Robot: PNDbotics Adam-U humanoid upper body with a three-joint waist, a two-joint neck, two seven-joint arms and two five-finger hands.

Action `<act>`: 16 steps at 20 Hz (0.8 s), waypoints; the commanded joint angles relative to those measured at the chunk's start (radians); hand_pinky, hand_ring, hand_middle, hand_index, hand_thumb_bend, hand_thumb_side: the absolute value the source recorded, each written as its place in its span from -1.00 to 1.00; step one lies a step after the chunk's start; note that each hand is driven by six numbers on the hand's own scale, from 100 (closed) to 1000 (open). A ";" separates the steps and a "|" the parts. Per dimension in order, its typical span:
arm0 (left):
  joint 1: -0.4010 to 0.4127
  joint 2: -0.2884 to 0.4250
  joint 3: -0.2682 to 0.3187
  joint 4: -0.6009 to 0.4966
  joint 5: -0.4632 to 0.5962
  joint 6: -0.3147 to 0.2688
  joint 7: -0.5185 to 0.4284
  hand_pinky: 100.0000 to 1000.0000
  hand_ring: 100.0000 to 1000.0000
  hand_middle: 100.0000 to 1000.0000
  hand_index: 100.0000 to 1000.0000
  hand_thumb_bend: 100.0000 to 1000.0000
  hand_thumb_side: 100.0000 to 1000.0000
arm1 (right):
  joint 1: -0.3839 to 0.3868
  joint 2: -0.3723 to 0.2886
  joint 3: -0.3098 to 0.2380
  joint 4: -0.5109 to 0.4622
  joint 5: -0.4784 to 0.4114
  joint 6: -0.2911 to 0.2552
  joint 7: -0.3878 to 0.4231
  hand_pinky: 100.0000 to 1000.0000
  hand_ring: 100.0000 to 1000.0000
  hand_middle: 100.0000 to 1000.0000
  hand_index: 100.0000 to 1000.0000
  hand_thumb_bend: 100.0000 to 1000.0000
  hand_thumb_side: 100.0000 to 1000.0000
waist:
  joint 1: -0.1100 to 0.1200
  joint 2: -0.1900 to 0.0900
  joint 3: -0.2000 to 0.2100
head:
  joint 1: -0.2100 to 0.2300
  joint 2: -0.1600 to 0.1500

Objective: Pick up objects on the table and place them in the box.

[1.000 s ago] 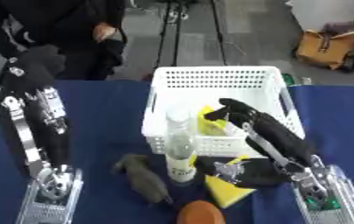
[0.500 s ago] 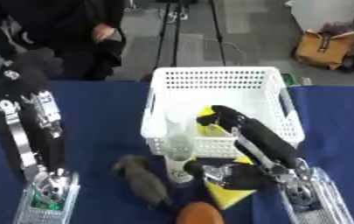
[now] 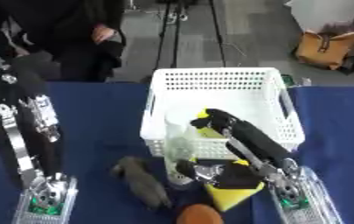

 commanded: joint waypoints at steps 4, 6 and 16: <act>-0.013 -0.001 -0.004 -0.014 0.005 -0.003 -0.006 0.14 0.16 0.15 0.36 -1.00 0.61 | -0.035 0.018 -0.015 0.028 0.043 0.005 -0.029 0.80 1.00 0.48 0.78 0.32 0.86 | 0.005 -0.013 0.009 | -0.010 -0.019; -0.013 -0.002 -0.005 -0.014 0.006 -0.003 -0.007 0.14 0.16 0.15 0.36 -1.00 0.60 | -0.040 0.020 -0.017 0.038 0.053 0.004 -0.037 0.80 1.00 0.48 0.78 0.33 0.86 | 0.006 -0.012 0.010 | -0.012 -0.021; -0.015 -0.008 -0.009 -0.014 0.010 -0.004 -0.014 0.14 0.16 0.15 0.35 -1.00 0.60 | -0.064 0.032 -0.027 0.088 0.076 -0.001 -0.048 0.80 1.00 0.48 0.78 0.31 0.84 | 0.010 -0.004 0.020 | -0.022 -0.026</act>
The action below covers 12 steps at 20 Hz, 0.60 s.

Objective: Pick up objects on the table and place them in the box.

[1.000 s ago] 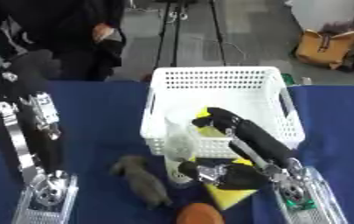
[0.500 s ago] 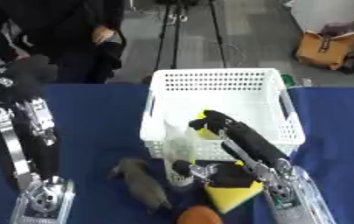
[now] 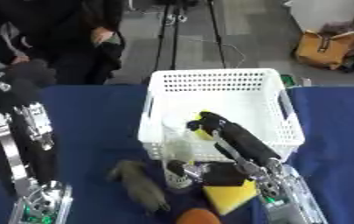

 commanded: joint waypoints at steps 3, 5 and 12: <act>-0.015 -0.001 -0.004 -0.014 0.006 -0.002 -0.007 0.14 0.16 0.15 0.35 -1.00 0.60 | -0.030 0.020 -0.007 0.007 0.010 0.001 -0.012 0.79 1.00 0.46 0.76 0.30 0.83 | 0.003 -0.016 0.006 | -0.006 -0.017; -0.016 -0.002 -0.005 -0.014 0.007 -0.003 -0.009 0.14 0.16 0.15 0.35 -1.00 0.60 | -0.034 0.023 -0.007 0.014 0.011 0.004 -0.017 0.79 1.00 0.45 0.75 0.30 0.82 | 0.003 -0.016 0.008 | -0.008 -0.018; -0.019 -0.004 -0.006 -0.014 0.009 -0.004 -0.012 0.14 0.16 0.15 0.36 -1.00 0.59 | -0.041 0.026 -0.009 0.031 0.017 0.012 -0.042 0.77 1.00 0.37 0.70 0.27 0.80 | 0.002 -0.014 0.016 | -0.012 -0.019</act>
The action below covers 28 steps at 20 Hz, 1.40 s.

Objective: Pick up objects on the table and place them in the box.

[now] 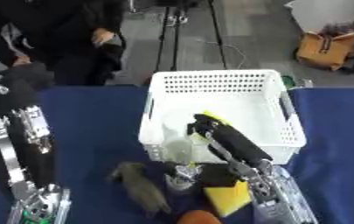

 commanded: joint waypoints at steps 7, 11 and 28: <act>-0.018 0.002 -0.006 -0.014 0.005 -0.002 -0.010 0.14 0.16 0.15 0.36 -1.00 0.60 | -0.032 0.014 -0.008 0.011 0.018 0.011 -0.041 0.77 0.99 0.36 0.67 0.22 0.80 | 0.002 -0.012 0.006 | -0.008 -0.017; -0.019 0.001 -0.007 -0.014 0.006 -0.002 -0.011 0.14 0.16 0.15 0.36 -1.00 0.60 | -0.035 0.014 -0.010 0.012 0.017 0.021 -0.060 0.75 0.96 0.28 0.59 0.10 0.82 | 0.001 -0.010 0.007 | -0.008 -0.019; -0.020 -0.001 -0.006 -0.014 0.006 -0.001 -0.016 0.14 0.16 0.16 0.36 -1.00 0.60 | -0.023 0.014 -0.007 0.021 0.006 0.045 -0.123 0.69 0.83 -0.14 0.23 0.04 0.50 | 0.000 -0.007 0.004 | -0.006 -0.020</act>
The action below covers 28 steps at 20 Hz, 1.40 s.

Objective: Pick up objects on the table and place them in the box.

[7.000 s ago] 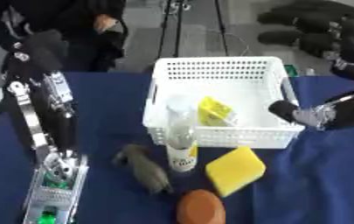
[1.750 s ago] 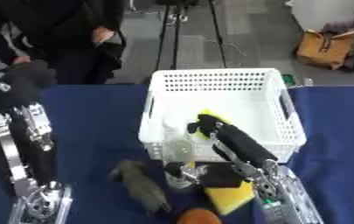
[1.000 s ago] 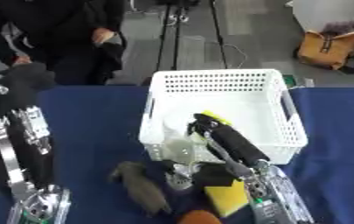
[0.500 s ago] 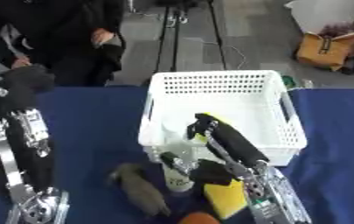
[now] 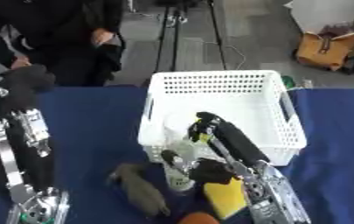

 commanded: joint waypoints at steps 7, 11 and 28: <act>-0.016 -0.002 -0.003 -0.014 0.005 0.000 -0.006 0.14 0.16 0.16 0.36 -1.00 0.60 | -0.007 0.006 -0.008 0.006 -0.018 -0.017 0.001 0.67 0.80 -0.23 0.13 -0.07 0.31 | 0.003 -0.012 0.000 | 0.001 -0.014; -0.016 -0.002 -0.003 -0.014 0.006 0.001 -0.008 0.14 0.16 0.16 0.36 -1.00 0.60 | -0.006 0.006 -0.011 0.005 -0.036 -0.015 -0.011 0.66 0.76 -0.31 0.06 -0.25 0.21 | 0.004 -0.011 0.000 | 0.001 -0.017; -0.016 -0.003 -0.004 -0.014 0.009 0.004 -0.016 0.14 0.16 0.16 0.36 -1.00 0.59 | -0.014 0.011 -0.012 -0.021 -0.102 0.028 -0.062 0.62 0.71 -0.43 -0.05 -0.64 0.07 | 0.011 -0.022 0.003 | -0.002 -0.014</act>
